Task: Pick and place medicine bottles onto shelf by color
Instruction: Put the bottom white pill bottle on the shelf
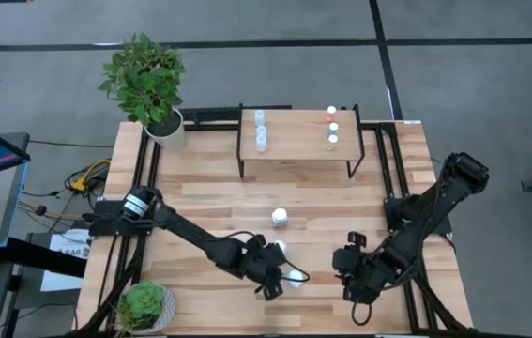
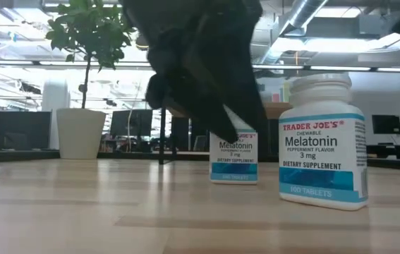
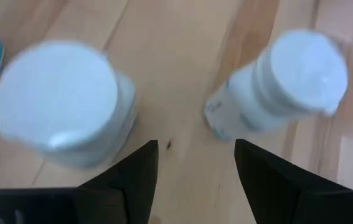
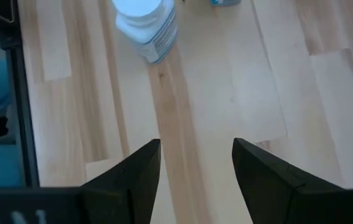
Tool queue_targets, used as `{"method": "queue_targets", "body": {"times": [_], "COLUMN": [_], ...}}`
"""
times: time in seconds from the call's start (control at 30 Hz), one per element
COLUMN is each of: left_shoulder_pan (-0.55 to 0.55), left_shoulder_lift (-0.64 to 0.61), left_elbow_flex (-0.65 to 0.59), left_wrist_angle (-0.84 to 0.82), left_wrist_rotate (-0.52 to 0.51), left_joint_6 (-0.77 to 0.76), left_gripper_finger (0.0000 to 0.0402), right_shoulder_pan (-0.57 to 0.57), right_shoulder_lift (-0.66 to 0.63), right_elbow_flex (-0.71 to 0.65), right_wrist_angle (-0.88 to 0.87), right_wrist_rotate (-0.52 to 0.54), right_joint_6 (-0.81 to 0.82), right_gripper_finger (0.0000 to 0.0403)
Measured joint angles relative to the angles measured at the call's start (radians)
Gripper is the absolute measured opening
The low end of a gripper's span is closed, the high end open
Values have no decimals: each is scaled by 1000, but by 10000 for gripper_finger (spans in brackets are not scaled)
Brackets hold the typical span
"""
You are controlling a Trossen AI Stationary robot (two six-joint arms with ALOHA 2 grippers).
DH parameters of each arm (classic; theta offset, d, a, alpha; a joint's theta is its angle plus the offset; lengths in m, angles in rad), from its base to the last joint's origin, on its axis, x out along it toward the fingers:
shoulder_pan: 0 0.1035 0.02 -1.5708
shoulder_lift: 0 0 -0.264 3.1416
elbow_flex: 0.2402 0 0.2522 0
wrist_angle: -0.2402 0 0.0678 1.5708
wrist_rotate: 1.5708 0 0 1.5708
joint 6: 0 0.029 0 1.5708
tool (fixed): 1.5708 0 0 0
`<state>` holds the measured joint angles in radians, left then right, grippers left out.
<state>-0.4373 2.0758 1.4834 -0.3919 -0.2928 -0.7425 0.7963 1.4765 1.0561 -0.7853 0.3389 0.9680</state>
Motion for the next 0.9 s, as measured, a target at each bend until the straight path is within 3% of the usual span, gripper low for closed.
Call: {"method": "queue_targets", "body": {"times": [0.6, 0.9], "left_shoulder_pan": [97, 62], "left_shoulder_lift": [3, -67], "left_elbow_flex": [0, 2], "left_wrist_angle": [2, -59], "left_wrist_rotate": [-34, 192], "left_joint_6": [136, 93], "left_gripper_finger": [199, 199], "right_shoulder_pan": [11, 26], "right_shoulder_lift": [0, 0], "right_elbow_flex": [0, 0], "right_wrist_angle": [8, 3], "right_wrist_rotate": [0, 0], "right_joint_6": [3, 35], "right_gripper_finger": [221, 221]}}
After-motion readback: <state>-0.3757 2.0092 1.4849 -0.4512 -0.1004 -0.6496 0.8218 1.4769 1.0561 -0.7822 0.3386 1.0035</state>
